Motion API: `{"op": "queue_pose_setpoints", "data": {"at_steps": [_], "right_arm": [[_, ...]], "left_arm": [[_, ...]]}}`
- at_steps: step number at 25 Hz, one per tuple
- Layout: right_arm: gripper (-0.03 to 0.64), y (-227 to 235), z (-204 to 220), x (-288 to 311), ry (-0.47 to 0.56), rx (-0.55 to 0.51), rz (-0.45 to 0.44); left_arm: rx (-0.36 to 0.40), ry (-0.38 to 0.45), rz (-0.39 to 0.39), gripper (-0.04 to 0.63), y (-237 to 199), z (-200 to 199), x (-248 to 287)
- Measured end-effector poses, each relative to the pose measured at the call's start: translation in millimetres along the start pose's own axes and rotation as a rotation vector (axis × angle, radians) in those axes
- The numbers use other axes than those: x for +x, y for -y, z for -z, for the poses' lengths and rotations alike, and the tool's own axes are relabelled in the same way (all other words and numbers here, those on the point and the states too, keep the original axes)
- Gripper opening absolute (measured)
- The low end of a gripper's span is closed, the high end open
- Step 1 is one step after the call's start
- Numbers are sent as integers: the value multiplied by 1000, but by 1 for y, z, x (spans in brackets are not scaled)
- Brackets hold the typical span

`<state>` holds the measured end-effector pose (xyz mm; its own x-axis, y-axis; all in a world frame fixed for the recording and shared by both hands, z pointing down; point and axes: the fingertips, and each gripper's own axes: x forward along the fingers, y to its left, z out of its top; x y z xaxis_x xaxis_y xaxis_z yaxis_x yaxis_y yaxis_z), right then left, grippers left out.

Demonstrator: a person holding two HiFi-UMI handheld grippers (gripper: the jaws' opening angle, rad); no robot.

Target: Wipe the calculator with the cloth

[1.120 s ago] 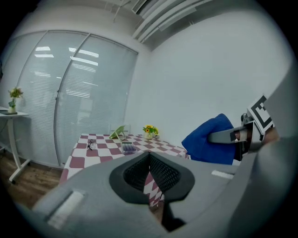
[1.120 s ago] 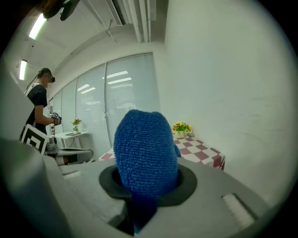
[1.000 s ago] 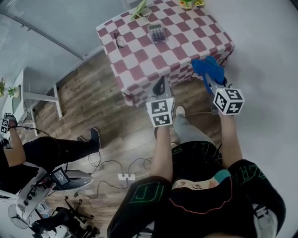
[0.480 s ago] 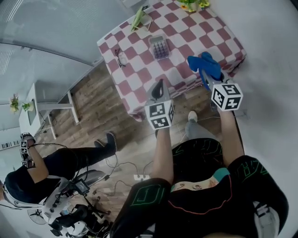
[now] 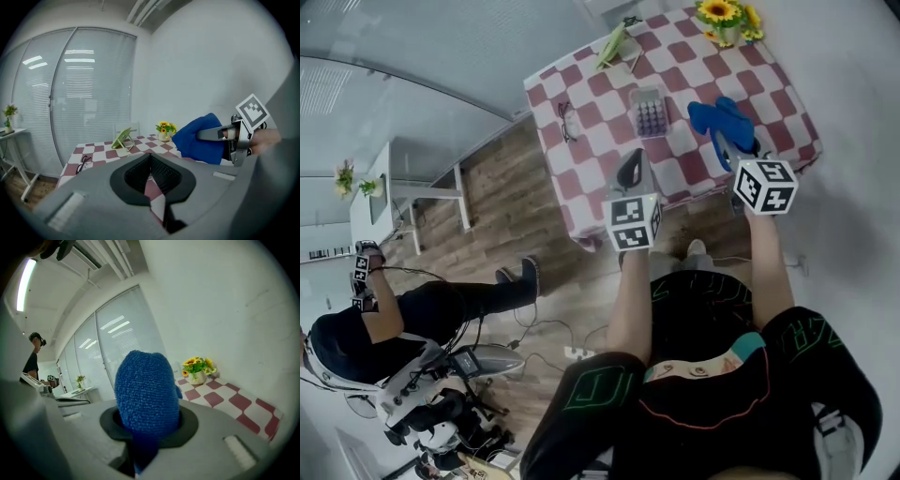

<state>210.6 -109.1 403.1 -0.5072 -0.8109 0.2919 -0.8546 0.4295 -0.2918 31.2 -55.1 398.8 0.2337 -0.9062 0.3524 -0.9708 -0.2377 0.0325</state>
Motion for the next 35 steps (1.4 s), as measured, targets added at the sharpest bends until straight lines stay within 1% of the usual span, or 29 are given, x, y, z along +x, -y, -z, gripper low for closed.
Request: {"op": "queue_pose_setpoints", "data": {"at_steps": [3,8,11,16,21,24,30,35], "right_arm": [[98,-3,-1,15,-5,-2,-19],[98,-4,-3,41,-21,-17,-32],[98,0,1,54,-47,-33,-20],[98,6,3,86,-92,-70,-3],[98,1,5,119,-135,-129,1],[98,-4,2,140,-159,-192,-3],[98,-23,3,186,-224,-371,-37],[98,-42,7,219,-268,-520,-80]], "left_arm": [[-8,-5,-12,10,-8,-1,8],[-13,-9,-1,11,-17,-2,29],[-39,-21,9,10,-24,2,46],[-69,-15,32,10,-36,-3,79],[-104,-42,31,11,-56,8,100],[-126,-51,32,10,-69,12,111],[-150,-89,40,11,-92,27,131],[-181,-99,32,10,-110,32,142]]}}
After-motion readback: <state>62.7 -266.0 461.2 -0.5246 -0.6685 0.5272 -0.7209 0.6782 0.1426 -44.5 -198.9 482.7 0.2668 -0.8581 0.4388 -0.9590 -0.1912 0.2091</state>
